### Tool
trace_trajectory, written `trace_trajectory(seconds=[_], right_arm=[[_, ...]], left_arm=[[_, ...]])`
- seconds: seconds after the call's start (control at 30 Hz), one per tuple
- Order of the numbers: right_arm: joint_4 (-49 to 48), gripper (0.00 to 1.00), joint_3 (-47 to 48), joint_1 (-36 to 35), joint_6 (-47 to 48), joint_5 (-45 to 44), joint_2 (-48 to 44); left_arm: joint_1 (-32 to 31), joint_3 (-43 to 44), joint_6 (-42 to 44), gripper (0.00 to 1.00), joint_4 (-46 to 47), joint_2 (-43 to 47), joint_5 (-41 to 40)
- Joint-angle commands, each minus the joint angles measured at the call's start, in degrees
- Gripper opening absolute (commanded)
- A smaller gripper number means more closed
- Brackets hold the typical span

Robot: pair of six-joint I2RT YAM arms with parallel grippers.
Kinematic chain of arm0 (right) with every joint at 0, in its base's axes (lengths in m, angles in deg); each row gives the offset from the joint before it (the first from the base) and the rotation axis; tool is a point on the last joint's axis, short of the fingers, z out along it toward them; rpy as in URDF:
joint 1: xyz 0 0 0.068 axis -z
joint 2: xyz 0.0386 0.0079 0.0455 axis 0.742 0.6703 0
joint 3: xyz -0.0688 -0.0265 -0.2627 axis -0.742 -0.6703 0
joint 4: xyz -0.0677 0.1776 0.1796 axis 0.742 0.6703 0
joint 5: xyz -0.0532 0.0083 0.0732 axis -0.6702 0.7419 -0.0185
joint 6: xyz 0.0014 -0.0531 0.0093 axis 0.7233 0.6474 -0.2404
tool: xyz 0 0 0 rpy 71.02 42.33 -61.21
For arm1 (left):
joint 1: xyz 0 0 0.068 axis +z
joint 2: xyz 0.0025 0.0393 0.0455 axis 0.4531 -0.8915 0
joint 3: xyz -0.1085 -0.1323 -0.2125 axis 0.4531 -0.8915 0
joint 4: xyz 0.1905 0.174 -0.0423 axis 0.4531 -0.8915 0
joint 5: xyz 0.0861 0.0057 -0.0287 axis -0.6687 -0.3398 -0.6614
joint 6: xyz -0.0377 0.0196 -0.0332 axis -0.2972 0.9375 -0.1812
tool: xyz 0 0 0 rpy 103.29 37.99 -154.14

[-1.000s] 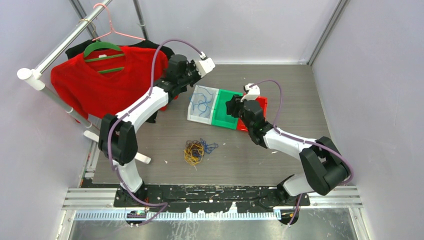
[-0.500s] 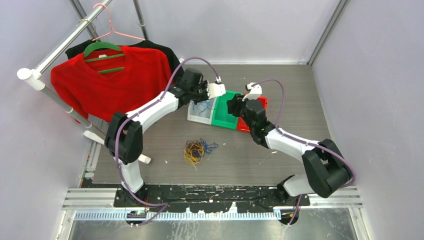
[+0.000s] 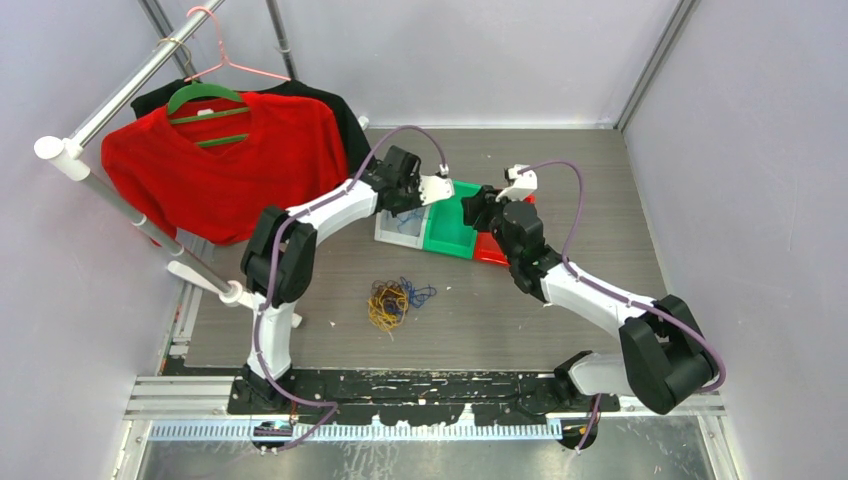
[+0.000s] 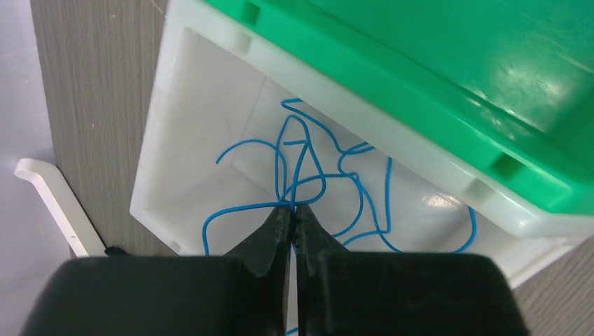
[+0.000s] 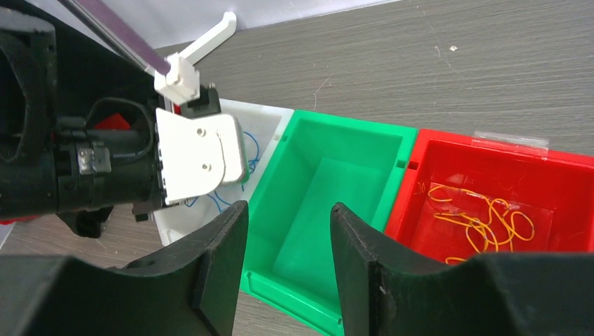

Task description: Untangle the cables

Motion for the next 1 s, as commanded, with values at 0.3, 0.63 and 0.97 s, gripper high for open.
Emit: trace_trajectory(seconds=[0.3,0.63,0.97], right_arm=[[2.6,0.62,1.3,0.3,0.2,7.2,-2.4],[7.2,0.63,-0.6,-2.3,-3.1,16.1,-1.4],[7.4,0.64,-1.5,-17.4,-5.9,10.9,9.2]], left_arm=[[1.1,10.4,-6.6,0.59,-19.8,8.7,7.9],[4.6,13.5,-12.6,0.79,-31.3,15.6,14.3],[4.8,6.6,-13.4,0.81,-45.6,24.2,20.7]])
